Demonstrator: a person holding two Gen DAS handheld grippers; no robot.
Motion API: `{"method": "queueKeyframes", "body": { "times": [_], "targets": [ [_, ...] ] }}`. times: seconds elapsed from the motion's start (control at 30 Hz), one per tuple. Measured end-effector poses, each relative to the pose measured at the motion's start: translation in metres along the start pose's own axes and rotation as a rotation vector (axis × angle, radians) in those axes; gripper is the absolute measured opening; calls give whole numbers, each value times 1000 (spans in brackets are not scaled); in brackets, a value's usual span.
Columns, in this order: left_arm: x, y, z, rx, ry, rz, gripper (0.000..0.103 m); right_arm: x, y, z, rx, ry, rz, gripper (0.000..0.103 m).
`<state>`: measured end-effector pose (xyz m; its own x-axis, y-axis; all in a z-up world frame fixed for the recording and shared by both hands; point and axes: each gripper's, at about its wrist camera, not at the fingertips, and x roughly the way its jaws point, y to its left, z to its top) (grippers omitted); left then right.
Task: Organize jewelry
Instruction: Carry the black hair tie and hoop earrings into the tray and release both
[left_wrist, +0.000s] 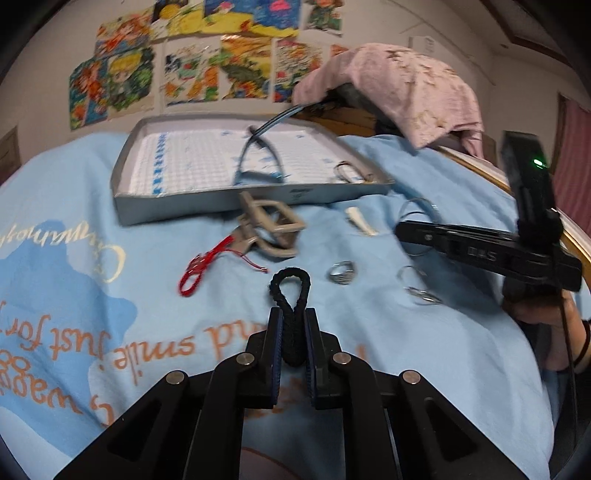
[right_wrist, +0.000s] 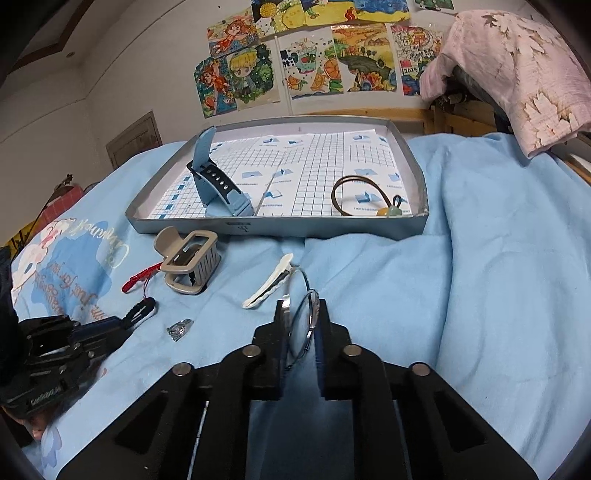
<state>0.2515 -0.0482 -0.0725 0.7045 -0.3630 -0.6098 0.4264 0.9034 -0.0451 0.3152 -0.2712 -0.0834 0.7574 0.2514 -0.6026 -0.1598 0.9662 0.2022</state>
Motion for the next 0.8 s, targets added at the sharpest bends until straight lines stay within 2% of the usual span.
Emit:
{"method": "queueKeyframes", "body": {
  "times": [0.2,0.47,0.53,0.63,0.8],
  "targets": [
    [-13,-9,5,30,-55,3,10,-12,0,0,9,-17,21,4],
    [-33,1,33,-51,-150,22,10,-39,10,10,-62,-110,33,3],
    [-31,7,45,-72,-146,42,10,-40,11,17,-69,-134,37,3],
    [-23,16,65,-66,-156,115,10,-36,14,29,-73,-167,48,3],
    [11,40,101,-126,-141,192,10,-12,18,62,-73,-207,71,3]
  ]
}}
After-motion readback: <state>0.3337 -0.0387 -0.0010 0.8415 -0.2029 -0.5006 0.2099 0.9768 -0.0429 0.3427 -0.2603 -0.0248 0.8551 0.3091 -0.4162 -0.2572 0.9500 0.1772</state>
